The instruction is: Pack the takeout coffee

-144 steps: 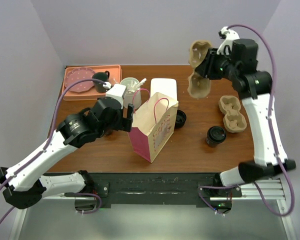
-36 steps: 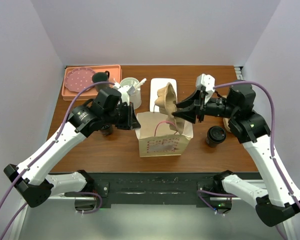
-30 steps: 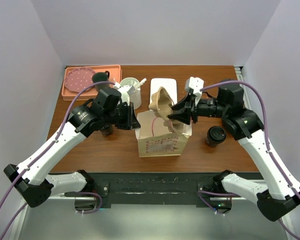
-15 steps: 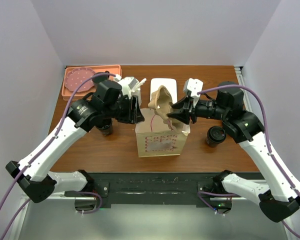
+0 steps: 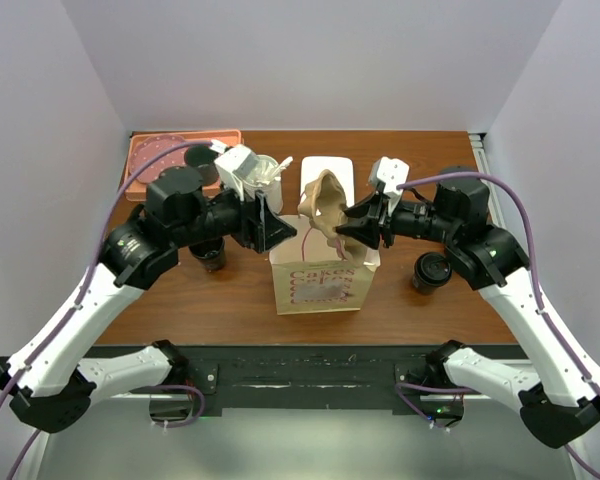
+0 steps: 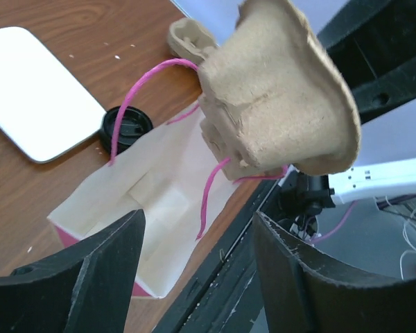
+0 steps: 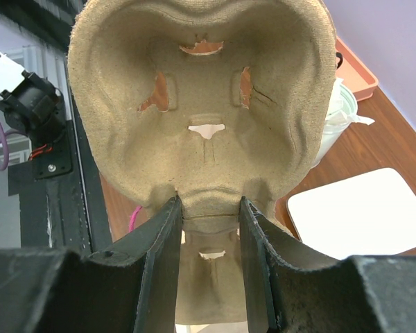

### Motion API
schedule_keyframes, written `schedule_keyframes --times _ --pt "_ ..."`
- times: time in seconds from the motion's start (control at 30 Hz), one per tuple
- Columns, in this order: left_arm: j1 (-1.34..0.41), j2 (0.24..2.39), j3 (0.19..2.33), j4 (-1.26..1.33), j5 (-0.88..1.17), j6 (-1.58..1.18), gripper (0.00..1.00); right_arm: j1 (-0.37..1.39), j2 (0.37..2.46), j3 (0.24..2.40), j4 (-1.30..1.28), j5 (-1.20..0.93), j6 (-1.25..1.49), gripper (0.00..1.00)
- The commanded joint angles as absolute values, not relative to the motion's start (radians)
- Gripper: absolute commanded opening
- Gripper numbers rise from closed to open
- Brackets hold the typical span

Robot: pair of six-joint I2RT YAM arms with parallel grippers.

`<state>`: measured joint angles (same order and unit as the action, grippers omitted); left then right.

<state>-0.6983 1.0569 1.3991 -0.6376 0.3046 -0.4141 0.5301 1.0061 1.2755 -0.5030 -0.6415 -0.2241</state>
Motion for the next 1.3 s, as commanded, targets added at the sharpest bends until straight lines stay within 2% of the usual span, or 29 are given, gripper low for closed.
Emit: schedule_keyframes --times 0.0,0.17,0.43,0.73,0.83,1.03,1.2,1.27 --pt "-0.692 1.063 1.304 -0.437 0.459 -0.338 0.70 0.535 0.988 1.259 -0.466 -0.621 -0.210 0.21" --pt "-0.692 1.089 1.275 -0.356 0.497 -0.284 0.72 0.535 0.976 1.236 -0.445 -0.626 -0.195 0.21" --pt "-0.692 1.140 1.233 -0.288 0.649 -0.255 0.66 0.537 0.969 1.233 -0.420 -0.611 -0.163 0.21" --pt "-0.693 1.131 1.189 -0.244 0.710 -0.268 0.62 0.537 0.986 1.249 -0.402 -0.601 -0.143 0.21" --pt "-0.699 1.124 1.180 -0.216 0.722 -0.285 0.58 0.537 0.996 1.258 -0.402 -0.597 -0.140 0.21" --pt "-0.709 1.095 1.160 -0.190 0.730 -0.304 0.40 0.535 1.005 1.264 -0.397 -0.591 -0.133 0.21" --pt "-0.715 1.065 1.143 -0.186 0.718 -0.295 0.23 0.535 1.022 1.282 -0.358 -0.577 -0.106 0.21" --pt "-0.716 1.060 1.137 -0.192 0.722 -0.284 0.13 0.535 1.034 1.290 -0.342 -0.571 -0.100 0.20"
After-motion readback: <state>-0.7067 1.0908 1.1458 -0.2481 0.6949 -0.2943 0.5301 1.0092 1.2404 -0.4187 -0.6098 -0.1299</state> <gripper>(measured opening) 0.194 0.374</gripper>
